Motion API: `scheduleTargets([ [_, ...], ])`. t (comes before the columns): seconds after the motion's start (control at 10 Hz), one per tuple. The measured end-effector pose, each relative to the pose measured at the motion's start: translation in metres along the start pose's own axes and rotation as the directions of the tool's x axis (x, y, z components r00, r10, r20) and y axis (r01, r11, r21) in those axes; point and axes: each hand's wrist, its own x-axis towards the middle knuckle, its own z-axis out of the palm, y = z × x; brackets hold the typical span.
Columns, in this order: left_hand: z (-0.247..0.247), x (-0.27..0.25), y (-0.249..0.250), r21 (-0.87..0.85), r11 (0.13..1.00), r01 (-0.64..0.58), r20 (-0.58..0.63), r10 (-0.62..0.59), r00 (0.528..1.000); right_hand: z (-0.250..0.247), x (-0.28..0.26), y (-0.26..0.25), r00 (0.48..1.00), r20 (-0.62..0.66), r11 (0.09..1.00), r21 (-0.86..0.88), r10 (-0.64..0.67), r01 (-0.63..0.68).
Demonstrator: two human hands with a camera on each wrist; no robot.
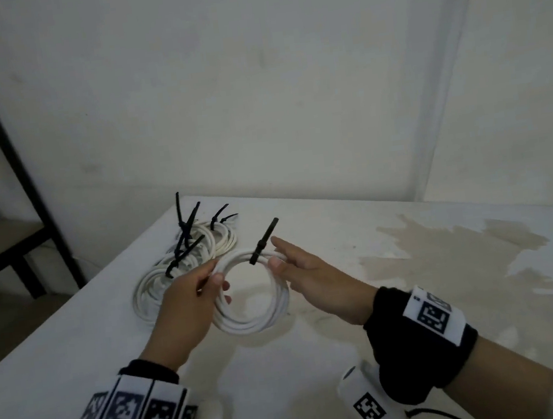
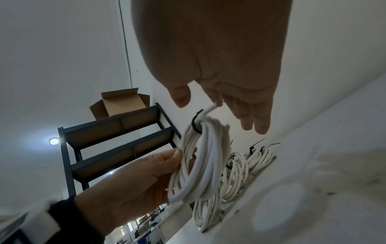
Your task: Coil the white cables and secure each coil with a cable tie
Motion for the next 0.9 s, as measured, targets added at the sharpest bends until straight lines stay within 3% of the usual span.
scheduleTargets([
  [0.1, -0.037, 0.0, -0.017, 0.109, 0.993, 0.036, -0.048, -0.031, 0.998, 0.009, 0.008, -0.003, 0.998, -0.011, 0.998, -0.024, 0.058, -0.058],
  [0.3, -0.094, 0.007, -0.045, 0.138, 0.976, 0.171, -0.079, -0.161, 0.984, 0.005, 0.016, -0.004, 0.99, -0.118, 0.994, -0.07, 0.08, -0.088],
  [0.5, -0.108, 0.032, -0.073, 0.241, 0.937, 0.254, -0.11, -0.233, 0.966, 0.004, 0.021, -0.002, 0.982, -0.165, 0.986, -0.117, 0.095, -0.115],
  [0.7, -0.111, 0.051, -0.09, 0.355, 0.837, 0.417, -0.129, -0.397, 0.909, -0.007, 0.023, 0.001, 0.972, -0.195, 0.97, -0.18, 0.129, -0.165],
  [0.8, -0.107, 0.054, -0.089, 0.449, 0.789, 0.419, -0.137, -0.403, 0.905, -0.016, 0.025, 0.009, 0.967, -0.203, 0.937, -0.28, 0.157, -0.211],
  [0.9, -0.099, 0.052, -0.077, 0.514, 0.776, 0.365, -0.175, -0.321, 0.931, -0.025, 0.02, 0.015, 0.958, -0.231, 0.9, -0.357, 0.172, -0.248],
])
